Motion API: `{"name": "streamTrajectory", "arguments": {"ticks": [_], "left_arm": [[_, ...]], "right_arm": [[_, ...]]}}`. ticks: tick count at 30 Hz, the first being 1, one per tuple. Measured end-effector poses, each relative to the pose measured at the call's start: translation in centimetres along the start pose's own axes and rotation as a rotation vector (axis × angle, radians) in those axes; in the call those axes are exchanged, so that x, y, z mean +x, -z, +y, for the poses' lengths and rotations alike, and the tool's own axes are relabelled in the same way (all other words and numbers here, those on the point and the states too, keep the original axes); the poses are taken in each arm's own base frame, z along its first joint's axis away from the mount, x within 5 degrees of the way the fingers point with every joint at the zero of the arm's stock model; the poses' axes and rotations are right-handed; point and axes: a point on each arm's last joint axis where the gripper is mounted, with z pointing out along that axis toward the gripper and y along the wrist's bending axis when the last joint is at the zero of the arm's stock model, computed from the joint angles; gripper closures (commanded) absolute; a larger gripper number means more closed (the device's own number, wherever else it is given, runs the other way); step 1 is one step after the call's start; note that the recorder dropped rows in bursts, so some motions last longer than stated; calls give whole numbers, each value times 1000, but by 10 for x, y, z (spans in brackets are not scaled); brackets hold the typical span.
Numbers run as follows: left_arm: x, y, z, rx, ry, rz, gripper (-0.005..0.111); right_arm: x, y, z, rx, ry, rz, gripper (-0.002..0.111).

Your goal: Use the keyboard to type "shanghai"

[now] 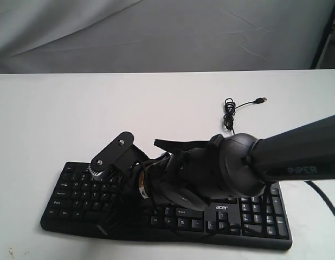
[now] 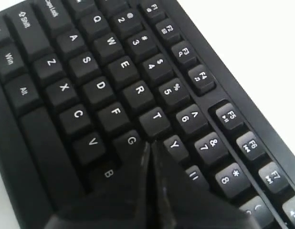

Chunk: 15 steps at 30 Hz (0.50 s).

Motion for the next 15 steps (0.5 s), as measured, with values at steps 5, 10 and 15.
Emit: {"name": "streamTrajectory", "arguments": {"ticks": [5, 10, 15], "left_arm": [[0, 0, 0, 0, 0, 0, 107], [0, 0, 0, 0, 0, 0, 107], [0, 0, 0, 0, 0, 0, 107]], "right_arm": [[2, -4, 1, -4, 0, -2, 108], [2, -5, 1, -6, 0, -6, 108], [1, -2, 0, -2, 0, -1, 108]]}}
